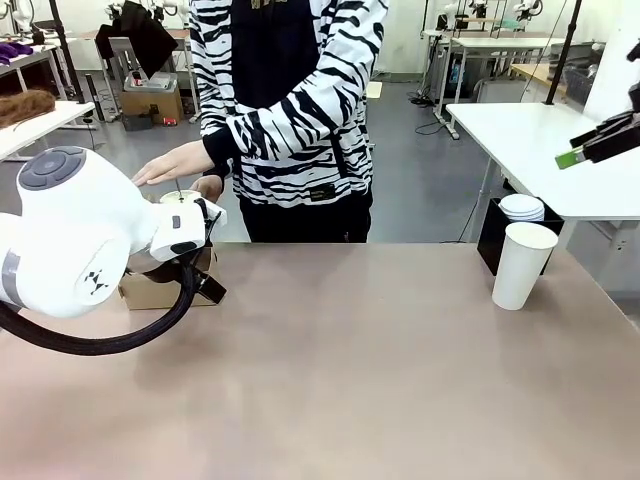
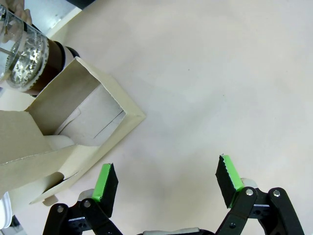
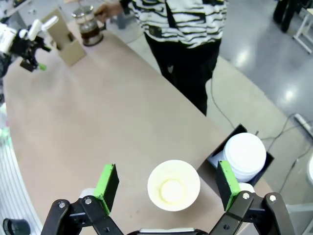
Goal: Pour a drink into a cup and package it in a carrier.
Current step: Pick up the 600 ml Paper Cup and place it in the middle top area of the table, then when a person places the Paper Cup Lid on the 600 ml Paper Cup , lift the 600 ml Paper Cup.
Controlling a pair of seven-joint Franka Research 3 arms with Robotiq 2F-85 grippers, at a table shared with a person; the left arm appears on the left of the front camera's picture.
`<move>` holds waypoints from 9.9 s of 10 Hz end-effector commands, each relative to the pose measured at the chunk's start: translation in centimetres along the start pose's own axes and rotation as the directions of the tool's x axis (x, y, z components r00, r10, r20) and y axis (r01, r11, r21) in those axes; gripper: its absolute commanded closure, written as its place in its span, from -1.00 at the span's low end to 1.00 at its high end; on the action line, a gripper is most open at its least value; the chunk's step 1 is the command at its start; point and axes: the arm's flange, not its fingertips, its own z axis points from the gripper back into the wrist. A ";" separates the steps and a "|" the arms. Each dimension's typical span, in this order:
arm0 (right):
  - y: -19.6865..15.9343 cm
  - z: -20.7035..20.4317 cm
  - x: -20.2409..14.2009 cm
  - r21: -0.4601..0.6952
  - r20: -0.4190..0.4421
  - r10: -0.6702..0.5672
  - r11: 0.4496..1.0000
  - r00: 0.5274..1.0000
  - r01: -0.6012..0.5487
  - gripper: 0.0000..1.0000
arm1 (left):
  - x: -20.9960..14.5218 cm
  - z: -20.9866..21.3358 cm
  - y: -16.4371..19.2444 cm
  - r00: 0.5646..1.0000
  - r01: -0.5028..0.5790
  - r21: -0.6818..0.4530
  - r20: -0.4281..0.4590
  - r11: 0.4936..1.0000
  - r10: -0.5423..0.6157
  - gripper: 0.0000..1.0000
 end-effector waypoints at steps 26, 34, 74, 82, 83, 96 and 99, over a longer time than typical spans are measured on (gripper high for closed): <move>-9.9 -16.0 -27.9 0.226 0.567 -0.051 0.969 0.822 -0.096 -1.00 | 0.0 0.0 0.1 1.000 -0.002 -0.001 0.001 1.000 0.002 -1.00; -8.4 -17.7 -26.9 0.368 0.552 -0.103 0.921 0.828 -0.131 -1.00 | 0.0 0.0 0.1 1.000 -0.002 -0.001 0.001 1.000 0.002 -1.00; 4.1 -41.1 -6.3 0.233 0.632 -0.026 0.960 0.775 -0.158 -0.60 | 0.0 0.0 0.1 1.000 -0.002 -0.001 0.001 1.000 0.002 -1.00; 4.1 -41.1 -6.3 0.233 0.632 -0.026 0.960 0.775 -0.158 -0.60 | 0.0 0.0 0.1 1.000 -0.002 -0.001 0.001 1.000 0.002 -1.00; 4.1 -41.1 -6.3 0.233 0.632 -0.026 0.960 0.775 -0.158 -0.60 | 0.0 0.0 0.1 1.000 -0.002 -0.001 0.001 1.000 0.002 -1.00; 4.1 -41.1 -6.3 0.233 0.632 -0.026 0.960 0.775 -0.158 -0.60 | 0.0 0.0 0.1 1.000 -0.002 -0.001 0.001 1.000 0.002 -1.00; 4.1 -41.1 -6.3 0.233 0.632 -0.026 0.960 0.775 -0.158 -0.60 | 0.0 0.0 0.1 1.000 -0.002 -0.001 0.001 1.000 0.002 -1.00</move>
